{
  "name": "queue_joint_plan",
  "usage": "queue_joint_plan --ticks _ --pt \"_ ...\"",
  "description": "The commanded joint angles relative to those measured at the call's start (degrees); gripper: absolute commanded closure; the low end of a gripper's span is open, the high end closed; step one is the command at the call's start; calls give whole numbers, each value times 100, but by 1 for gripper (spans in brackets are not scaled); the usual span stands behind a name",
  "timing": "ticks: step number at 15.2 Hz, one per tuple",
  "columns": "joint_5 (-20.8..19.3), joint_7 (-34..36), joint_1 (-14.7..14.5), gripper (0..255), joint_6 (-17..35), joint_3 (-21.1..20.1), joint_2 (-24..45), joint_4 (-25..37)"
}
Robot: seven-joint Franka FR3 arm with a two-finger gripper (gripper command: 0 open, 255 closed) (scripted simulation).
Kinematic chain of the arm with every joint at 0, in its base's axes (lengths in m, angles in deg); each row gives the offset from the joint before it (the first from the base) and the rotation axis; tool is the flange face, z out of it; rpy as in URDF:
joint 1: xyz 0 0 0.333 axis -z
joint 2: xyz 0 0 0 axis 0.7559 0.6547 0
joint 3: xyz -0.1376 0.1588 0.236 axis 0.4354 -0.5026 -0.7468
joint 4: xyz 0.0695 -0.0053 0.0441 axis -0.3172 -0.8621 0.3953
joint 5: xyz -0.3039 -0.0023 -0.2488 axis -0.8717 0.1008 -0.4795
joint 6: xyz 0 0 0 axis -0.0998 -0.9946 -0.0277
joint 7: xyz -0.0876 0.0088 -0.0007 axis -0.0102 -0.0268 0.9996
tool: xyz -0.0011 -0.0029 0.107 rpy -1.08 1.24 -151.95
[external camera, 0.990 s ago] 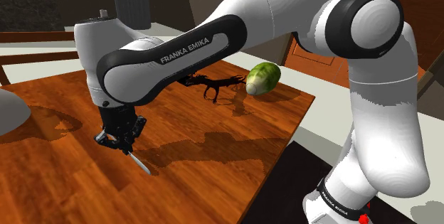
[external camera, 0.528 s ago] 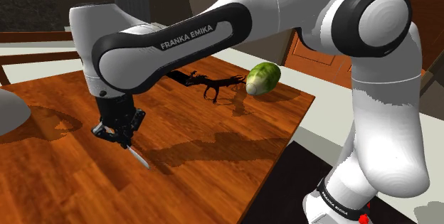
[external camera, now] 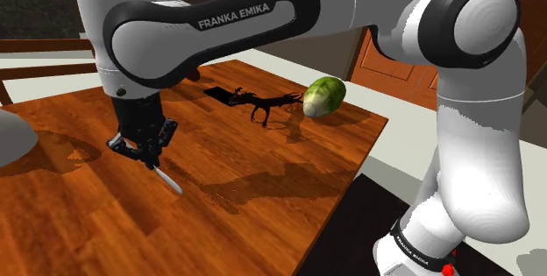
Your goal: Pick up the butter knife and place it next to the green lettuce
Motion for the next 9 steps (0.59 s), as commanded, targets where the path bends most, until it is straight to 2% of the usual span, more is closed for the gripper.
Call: queue_joint_plan --ticks 1,9 --pt "21 -14 -1 255 -150 -10 -36 115" --pt "75 -46 -29 255 -724 -43 -123 614"
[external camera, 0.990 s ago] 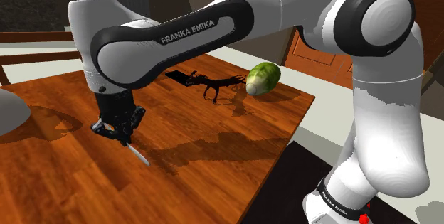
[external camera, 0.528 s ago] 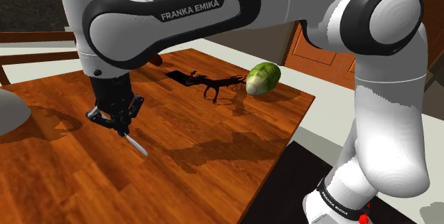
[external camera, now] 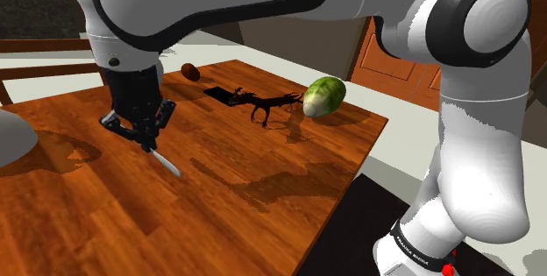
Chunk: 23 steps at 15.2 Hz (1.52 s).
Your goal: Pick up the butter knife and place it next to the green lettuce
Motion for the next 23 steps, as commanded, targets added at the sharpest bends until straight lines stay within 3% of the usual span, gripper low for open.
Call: queue_joint_plan --ticks 1,22,23 --pt "5 -2 -16 255 -156 -6 -2 153" --pt "-124 1 -365 255 -1940 -20 334 2279" --pt "2 -95 -158 255 -1771 -35 25 1814"
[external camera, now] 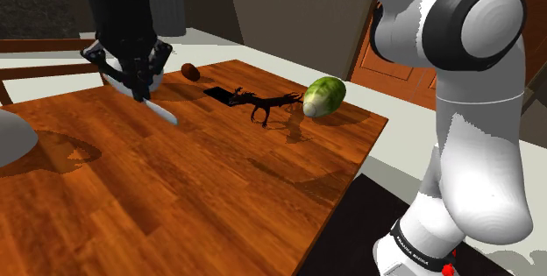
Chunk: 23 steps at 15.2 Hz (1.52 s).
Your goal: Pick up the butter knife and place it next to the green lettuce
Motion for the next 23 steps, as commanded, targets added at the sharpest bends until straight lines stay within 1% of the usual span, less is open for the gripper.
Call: queue_joint_plan --ticks 1,5,10,16,23 --pt "185 -161 291 255 175 -17 -446 -596" --pt "632 -676 895 255 580 52 -1450 -1915" --pt "1084 -1423 1395 255 846 317 -2503 -3137" --pt "1397 -2337 1768 255 960 792 -3530 -4234" --pt "1445 -3352 2076 255 953 1450 -4434 -5153"
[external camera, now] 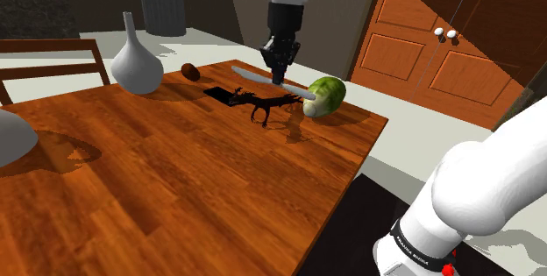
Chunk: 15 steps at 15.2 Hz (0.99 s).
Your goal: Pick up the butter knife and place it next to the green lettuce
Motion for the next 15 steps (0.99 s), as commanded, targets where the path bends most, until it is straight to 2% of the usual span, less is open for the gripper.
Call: queue_joint_plan --ticks 1,13,15 --pt "-27 -327 98 255 -12 216 -226 -224" --pt "-514 -1968 655 255 -101 1421 -1026 -974" --pt "-514 -1967 654 255 50 1422 -1044 -1143"
